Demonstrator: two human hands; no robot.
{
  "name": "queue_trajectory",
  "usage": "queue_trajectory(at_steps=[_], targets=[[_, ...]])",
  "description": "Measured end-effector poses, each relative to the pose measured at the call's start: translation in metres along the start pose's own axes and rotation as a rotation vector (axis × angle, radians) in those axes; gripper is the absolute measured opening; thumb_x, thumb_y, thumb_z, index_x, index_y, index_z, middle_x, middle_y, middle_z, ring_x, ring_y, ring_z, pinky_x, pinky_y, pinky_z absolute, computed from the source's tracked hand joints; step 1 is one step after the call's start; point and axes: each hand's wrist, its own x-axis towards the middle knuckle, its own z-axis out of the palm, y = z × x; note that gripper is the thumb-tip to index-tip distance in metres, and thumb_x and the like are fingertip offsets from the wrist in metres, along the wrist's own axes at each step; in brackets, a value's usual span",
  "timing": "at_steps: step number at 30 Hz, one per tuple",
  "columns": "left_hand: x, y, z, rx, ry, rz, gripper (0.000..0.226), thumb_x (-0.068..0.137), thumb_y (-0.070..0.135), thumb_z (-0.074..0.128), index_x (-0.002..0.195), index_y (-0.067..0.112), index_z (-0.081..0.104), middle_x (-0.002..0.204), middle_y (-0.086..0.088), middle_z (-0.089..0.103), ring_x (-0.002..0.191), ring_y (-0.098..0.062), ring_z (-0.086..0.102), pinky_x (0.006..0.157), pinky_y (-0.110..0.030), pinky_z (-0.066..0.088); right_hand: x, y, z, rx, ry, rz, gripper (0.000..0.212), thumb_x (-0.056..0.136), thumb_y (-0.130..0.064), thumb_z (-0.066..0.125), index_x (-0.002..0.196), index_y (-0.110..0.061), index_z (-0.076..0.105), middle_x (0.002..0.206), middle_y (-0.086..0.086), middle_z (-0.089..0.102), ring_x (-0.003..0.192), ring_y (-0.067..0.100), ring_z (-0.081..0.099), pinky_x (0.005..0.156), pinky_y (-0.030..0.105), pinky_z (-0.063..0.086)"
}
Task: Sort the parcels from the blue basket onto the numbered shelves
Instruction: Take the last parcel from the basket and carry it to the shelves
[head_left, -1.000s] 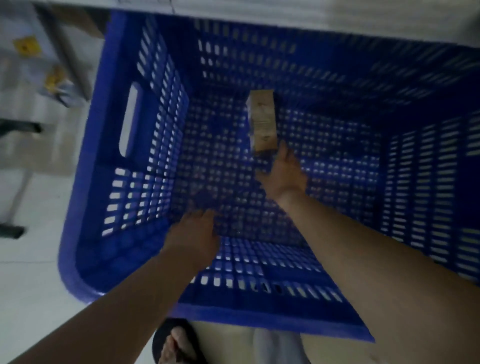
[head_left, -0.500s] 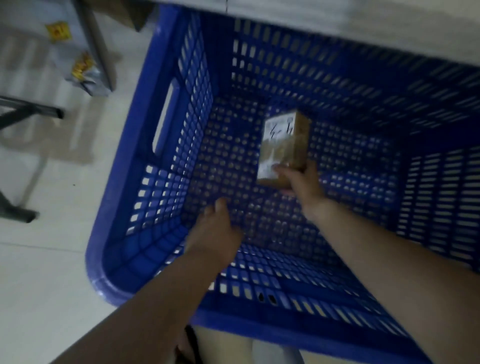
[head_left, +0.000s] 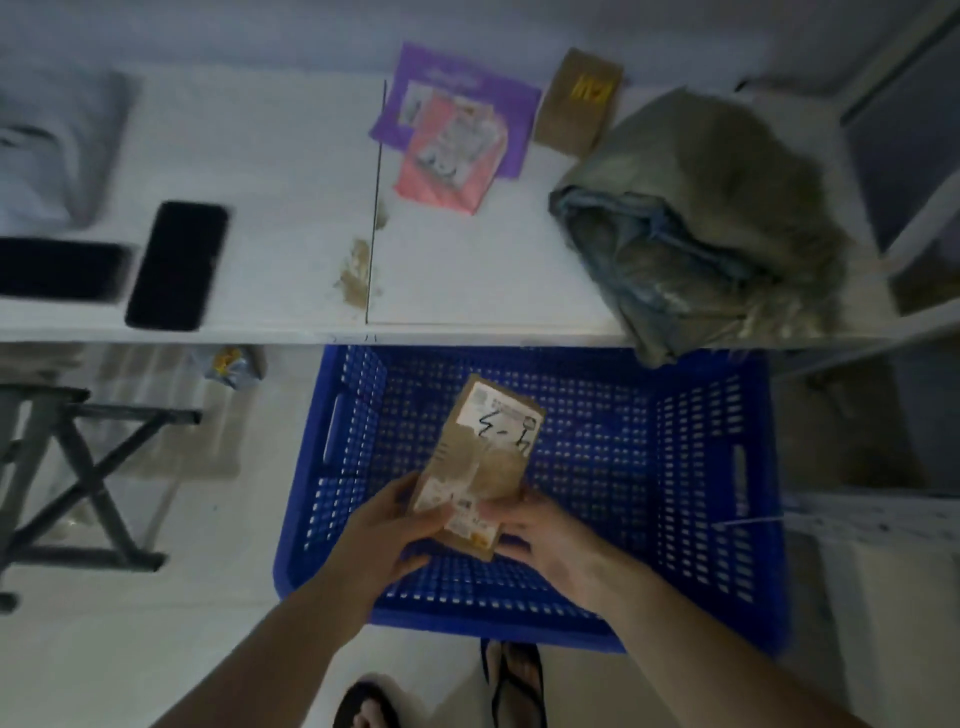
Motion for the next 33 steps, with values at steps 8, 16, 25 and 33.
queue_trajectory(at_steps=[8, 16, 25, 33], targets=[[-0.087, 0.072, 0.000, 0.255, -0.019, 0.117, 0.081, 0.071, -0.004, 0.073, 0.137, 0.033, 0.044, 0.110, -0.003, 0.067, 0.102, -0.022, 0.062, 0.090, -0.037, 0.049, -0.097, -0.078, -0.023, -0.407, 0.095, -0.244, 0.096, 0.074, -0.021, 0.080, 0.147, -0.040, 0.020, 0.143, -0.013, 0.031, 0.133, 0.011, 0.034, 0.110, 0.033, 0.033], [-0.163, 0.146, 0.048, 0.249, -0.010, 0.434, 0.079, 0.076, 0.003, 0.074, 0.140, 0.032, 0.038, 0.123, -0.010, 0.061, 0.106, -0.027, 0.062, 0.092, -0.042, 0.050, -0.190, -0.141, -0.019, -0.544, -0.087, -0.274, 0.039, 0.080, -0.029, 0.072, 0.117, -0.015, 0.066, 0.111, 0.016, 0.068, 0.096, 0.024, 0.064, 0.084, 0.034, 0.053], [-0.252, 0.118, 0.107, 0.952, 0.155, 0.940, 0.095, 0.080, 0.052, 0.061, 0.143, 0.048, -0.011, 0.152, 0.025, -0.008, 0.130, 0.006, 0.018, 0.102, -0.023, 0.037, -0.291, -0.141, -0.007, 0.112, 0.233, -0.446, 0.034, 0.090, -0.034, 0.060, 0.116, -0.013, 0.053, 0.104, 0.005, 0.064, 0.085, 0.021, 0.069, 0.070, 0.038, 0.061], [-0.336, 0.151, 0.135, 0.776, 0.109, 1.199, 0.081, 0.086, 0.019, 0.067, 0.140, 0.047, 0.015, 0.103, 0.034, 0.055, 0.089, 0.016, 0.058, 0.082, -0.004, 0.048, -0.413, -0.164, 0.049, -0.106, 0.451, -0.939, 0.015, 0.093, -0.026, 0.056, 0.108, -0.026, 0.052, 0.115, 0.005, 0.065, 0.093, 0.013, 0.068, 0.079, 0.038, 0.060]])
